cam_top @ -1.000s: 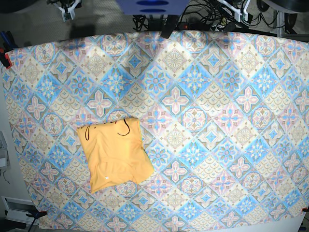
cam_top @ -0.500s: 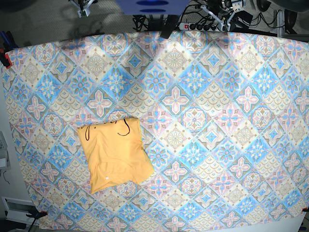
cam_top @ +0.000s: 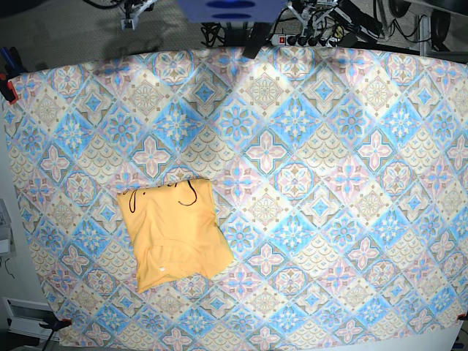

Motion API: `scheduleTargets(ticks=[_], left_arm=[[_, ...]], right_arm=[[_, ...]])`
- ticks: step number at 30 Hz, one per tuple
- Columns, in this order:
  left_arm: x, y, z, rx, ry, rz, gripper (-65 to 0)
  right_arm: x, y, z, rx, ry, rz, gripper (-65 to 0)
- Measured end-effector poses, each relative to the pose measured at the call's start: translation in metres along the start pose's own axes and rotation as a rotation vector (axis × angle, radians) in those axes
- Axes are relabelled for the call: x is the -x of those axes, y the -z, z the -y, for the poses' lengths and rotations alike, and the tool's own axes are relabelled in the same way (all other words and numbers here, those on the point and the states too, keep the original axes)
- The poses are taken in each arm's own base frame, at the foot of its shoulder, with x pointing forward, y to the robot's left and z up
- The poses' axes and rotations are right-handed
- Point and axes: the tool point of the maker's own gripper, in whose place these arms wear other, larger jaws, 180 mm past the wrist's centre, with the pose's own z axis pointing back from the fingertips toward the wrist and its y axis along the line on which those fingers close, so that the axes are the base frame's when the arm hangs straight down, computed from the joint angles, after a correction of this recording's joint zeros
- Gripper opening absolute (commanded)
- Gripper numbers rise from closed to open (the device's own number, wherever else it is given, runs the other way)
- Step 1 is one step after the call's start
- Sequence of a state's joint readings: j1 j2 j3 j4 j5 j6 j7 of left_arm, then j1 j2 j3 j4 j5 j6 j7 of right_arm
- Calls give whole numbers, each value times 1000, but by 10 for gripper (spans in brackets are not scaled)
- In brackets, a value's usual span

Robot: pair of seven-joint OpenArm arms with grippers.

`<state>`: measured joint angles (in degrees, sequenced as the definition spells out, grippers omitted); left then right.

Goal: Fold the T-shirt properly

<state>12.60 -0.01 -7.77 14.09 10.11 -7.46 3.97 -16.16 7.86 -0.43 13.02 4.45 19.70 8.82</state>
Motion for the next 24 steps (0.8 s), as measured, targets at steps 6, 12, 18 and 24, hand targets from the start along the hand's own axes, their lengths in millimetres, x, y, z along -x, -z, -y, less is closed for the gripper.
scheduleTargets(ticks=[6,12,18,24], left_arm=[[-16,3,23,2,45,34,-650],[-16,3,23,0,52,34,-650],[-26,3,20,-7,54,46,-650],[-24,3,22,-1,48,43,-650]], right_arm=[[-10,12,-35,-44,24,21,-650],[-8,16,-38,37,15,25,-650],[-15,18,-46,49,15,67,-650],[-11,22,-73,19,42,67,-650]])
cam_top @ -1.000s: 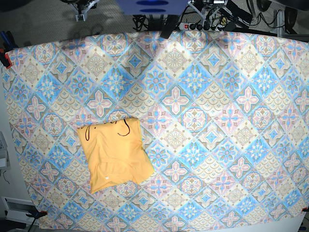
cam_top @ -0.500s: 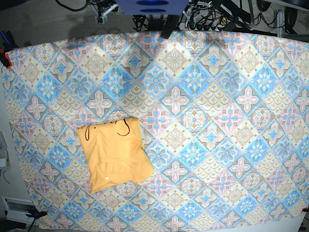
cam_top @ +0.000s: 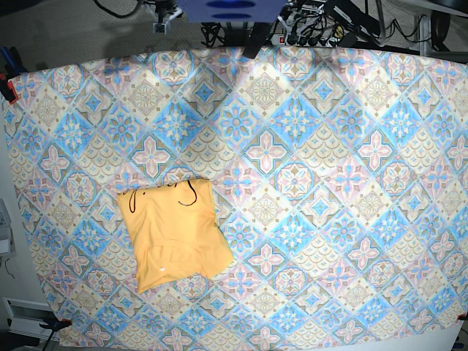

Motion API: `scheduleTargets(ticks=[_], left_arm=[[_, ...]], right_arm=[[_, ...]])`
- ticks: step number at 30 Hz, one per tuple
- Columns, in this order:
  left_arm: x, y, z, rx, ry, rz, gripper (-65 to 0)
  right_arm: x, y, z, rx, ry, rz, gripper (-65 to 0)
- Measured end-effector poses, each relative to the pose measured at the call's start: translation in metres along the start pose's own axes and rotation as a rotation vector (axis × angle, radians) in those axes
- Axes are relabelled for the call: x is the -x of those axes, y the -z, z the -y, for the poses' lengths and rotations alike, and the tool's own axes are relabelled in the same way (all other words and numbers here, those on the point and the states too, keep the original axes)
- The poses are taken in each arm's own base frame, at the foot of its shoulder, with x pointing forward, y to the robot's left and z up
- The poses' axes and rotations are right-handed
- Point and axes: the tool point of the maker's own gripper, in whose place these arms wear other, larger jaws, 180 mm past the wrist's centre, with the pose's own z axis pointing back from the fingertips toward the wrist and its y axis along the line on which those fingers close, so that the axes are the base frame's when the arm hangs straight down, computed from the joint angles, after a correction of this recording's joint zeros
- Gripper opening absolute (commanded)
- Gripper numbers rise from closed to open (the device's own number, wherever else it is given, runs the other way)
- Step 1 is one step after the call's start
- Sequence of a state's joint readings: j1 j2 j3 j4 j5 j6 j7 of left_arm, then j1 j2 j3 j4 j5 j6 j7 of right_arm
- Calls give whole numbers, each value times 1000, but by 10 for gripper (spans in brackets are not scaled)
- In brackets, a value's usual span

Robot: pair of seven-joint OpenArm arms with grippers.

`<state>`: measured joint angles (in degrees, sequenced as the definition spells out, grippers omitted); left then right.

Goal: Fold the T-shirt properly

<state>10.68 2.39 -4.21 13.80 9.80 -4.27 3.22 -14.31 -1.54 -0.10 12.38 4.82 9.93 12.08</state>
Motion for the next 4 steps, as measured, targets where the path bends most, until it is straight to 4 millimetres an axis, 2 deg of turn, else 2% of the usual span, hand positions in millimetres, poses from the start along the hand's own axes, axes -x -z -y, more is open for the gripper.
scheduleTargets(ticks=[4], left_arm=[[-2,0,-1,-2,-3,4,-650]], right_arm=[[2,1,-13,-26,1,-3,-650]])
